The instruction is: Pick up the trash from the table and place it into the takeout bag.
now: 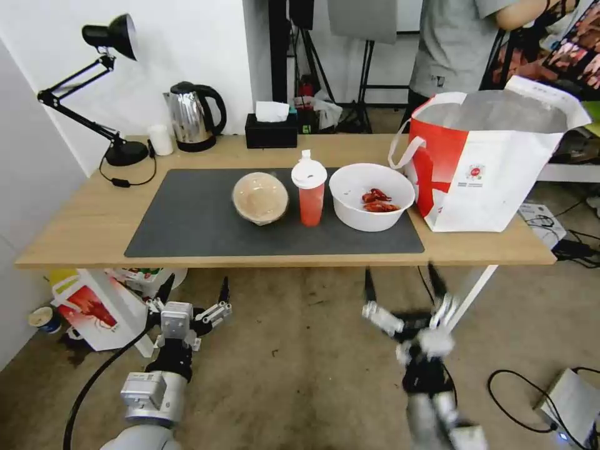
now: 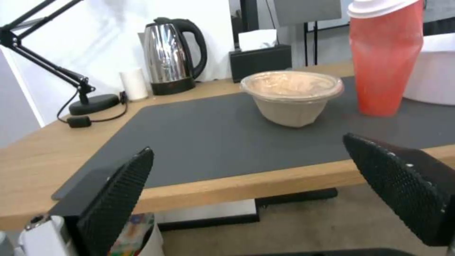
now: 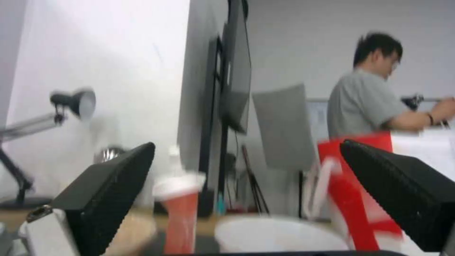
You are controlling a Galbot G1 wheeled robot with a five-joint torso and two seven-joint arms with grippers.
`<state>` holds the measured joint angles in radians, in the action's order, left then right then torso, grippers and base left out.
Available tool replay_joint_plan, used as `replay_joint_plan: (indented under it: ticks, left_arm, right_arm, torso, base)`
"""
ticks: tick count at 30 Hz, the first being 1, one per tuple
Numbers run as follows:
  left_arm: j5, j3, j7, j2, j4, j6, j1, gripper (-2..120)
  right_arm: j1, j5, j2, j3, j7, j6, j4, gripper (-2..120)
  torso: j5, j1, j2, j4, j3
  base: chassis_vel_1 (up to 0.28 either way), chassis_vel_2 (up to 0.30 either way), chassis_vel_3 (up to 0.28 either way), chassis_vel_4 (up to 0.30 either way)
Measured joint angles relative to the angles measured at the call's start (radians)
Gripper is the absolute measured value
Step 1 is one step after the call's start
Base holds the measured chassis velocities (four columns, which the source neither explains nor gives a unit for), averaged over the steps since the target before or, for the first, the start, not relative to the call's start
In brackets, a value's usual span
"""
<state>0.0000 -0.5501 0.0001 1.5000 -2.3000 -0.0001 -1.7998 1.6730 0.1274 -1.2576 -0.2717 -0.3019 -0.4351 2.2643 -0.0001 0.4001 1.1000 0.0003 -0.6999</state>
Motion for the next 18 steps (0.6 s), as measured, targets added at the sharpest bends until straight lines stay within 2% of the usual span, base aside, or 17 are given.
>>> replay_joint_plan:
  ticks: [13,18]
  left_arm:
    - [0.000,0.000,0.000,0.000,0.000,0.000,0.000,100]
    - [0.000,0.000,0.000,0.000,0.000,0.000,0.000,100]
  right_arm:
    - [-0.040,-0.034,0.022,-0.018,0.021,0.068,0.029,100]
    - [-0.084,-0.081,0.061,-0.046,0.028,0.140,0.051,100]
  torso:
    - [0.0002,0.000,0.000,-0.0004,0.000]
    - [0.0002,0.000,0.000,-0.0003,0.000]
  base:
    - [0.000,0.000,0.000,0.000]
    - [0.000,0.000,0.000,0.000]
